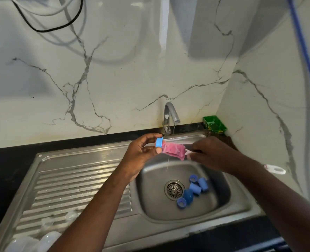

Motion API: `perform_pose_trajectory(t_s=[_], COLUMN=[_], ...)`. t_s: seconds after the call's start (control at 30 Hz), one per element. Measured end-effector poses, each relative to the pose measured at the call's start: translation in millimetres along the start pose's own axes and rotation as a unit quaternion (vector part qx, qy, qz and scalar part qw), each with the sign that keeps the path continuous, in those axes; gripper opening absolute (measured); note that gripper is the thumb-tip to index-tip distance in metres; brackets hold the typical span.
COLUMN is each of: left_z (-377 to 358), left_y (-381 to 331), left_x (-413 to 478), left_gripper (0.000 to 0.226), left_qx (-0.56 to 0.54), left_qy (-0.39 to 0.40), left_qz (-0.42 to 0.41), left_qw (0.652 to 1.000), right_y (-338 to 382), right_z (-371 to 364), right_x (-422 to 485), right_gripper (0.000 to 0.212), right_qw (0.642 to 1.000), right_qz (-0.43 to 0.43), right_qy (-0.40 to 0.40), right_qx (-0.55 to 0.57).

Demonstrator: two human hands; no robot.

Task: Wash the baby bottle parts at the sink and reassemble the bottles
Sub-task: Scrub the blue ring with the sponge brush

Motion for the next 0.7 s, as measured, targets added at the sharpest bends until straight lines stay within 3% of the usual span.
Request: perform_pose_trajectory(t_s=[0.13,0.23,0.37,0.43,0.53,0.7], left_z=[-7,-15,-31,-39,-46,-57], left_y=[2,-3,-6,-5,-4,-9], left_x=[3,5,10,15,22,25], left_gripper=[0.045,0.046,0.051,0.05,0.047,0.048], left_qx=[0.0,-0.004,-0.014,-0.016,-0.025,-0.03], left_qy=[0.003,0.019,0.029,0.016,0.002,0.01], left_qz=[0.015,0.017,0.014,0.018,0.036,0.037], left_qw=[1.0,1.0,0.999,1.0,0.999,0.999], right_y=[-11,-20,-43,-49,-56,-72], right_z=[4,7,2,4,11,10], right_x=[-16,-17,-16,-18,-24,-24], right_gripper=[0.026,0.009,0.013,0.012,0.029,0.01], right_qw=[0.994,0.996,0.995,0.994,0.982,0.979], right_qz=[-0.015,-0.018,-0.036,-0.019,0.017,-0.011], right_qy=[-0.051,-0.077,-0.09,-0.094,-0.128,-0.198], right_qx=[0.098,0.04,-0.004,0.06,0.139,0.054])
Point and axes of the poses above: each hand's wrist, its own x-axis towards the middle knuckle, its own z-axis out of the back of the hand, y = z × x, the point moved 2 cm from there along x, towards the middle knuckle, and after that the axes turned 2 degrees about -x, right-handed, at the moved point
